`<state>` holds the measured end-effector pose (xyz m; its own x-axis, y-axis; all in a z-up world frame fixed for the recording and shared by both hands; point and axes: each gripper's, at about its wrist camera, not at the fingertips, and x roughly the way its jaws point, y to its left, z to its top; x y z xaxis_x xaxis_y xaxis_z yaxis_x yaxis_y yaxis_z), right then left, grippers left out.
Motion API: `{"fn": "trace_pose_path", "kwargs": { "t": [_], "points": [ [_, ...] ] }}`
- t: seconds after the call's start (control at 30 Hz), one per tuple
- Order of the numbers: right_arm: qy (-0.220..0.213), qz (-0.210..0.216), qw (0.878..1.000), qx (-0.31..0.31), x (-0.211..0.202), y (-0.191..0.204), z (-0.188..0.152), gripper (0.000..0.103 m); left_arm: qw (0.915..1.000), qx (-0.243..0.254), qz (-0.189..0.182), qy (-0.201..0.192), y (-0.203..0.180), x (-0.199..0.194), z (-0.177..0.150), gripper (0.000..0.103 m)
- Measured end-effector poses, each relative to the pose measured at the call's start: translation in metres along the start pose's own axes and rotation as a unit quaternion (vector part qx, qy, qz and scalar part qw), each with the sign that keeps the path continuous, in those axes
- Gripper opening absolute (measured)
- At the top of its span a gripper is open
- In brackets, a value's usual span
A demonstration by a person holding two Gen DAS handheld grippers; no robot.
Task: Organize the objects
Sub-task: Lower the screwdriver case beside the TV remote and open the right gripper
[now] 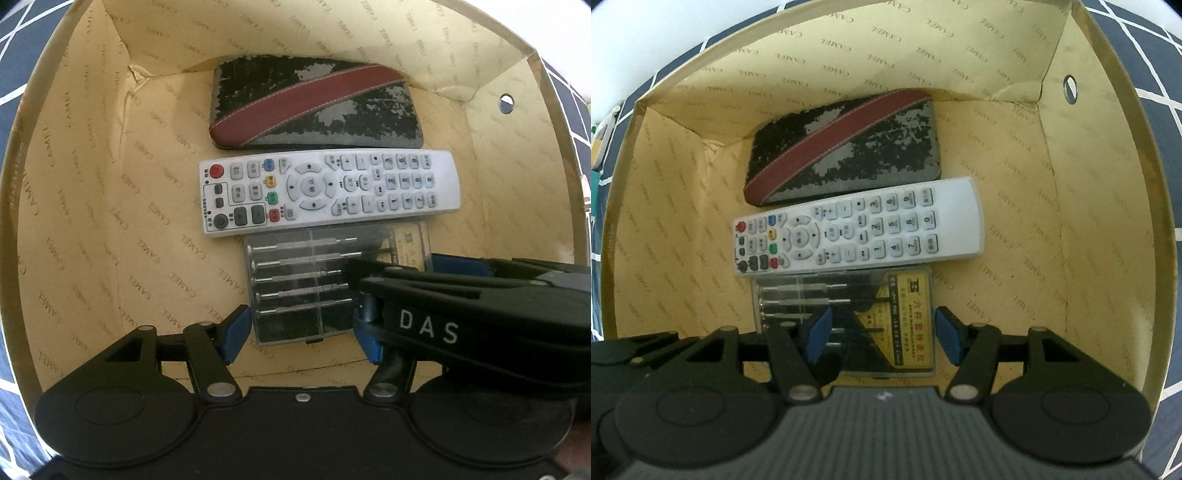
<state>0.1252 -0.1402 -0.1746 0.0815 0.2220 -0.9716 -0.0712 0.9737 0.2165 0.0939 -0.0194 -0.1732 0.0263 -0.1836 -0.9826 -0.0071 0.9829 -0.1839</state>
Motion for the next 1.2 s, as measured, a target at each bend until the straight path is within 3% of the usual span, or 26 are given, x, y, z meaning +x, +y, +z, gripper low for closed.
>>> {"fn": "trace_pose_path", "kwargs": {
  "t": [0.57, 0.87, 1.0, 1.1, 1.2],
  "points": [
    [-0.002, 0.011, 1.000, 0.019, 0.004, -0.008, -0.001, 0.061, 1.0000, -0.004, 0.001, -0.005, 0.006, -0.002, 0.004, 0.064],
    [-0.036, 0.018, 0.999, 0.014, -0.024, -0.004, -0.006, 0.064, 0.9989, -0.002, 0.012, -0.045, -0.006, -0.038, -0.004, 0.072],
    [-0.064, 0.024, 0.998, 0.010, -0.051, -0.005, -0.014, 0.070, 0.9974, 0.001, 0.015, -0.071, -0.015, -0.061, -0.016, 0.076],
    [-0.083, 0.028, 0.996, 0.009, -0.073, -0.008, -0.020, 0.073, 0.9954, 0.000, 0.030, -0.091, -0.022, -0.076, -0.025, 0.089],
    [-0.104, 0.031, 0.994, 0.006, -0.093, -0.009, -0.029, 0.086, 0.9938, -0.002, 0.032, -0.106, -0.028, -0.090, -0.034, 0.090]
  ]
}}
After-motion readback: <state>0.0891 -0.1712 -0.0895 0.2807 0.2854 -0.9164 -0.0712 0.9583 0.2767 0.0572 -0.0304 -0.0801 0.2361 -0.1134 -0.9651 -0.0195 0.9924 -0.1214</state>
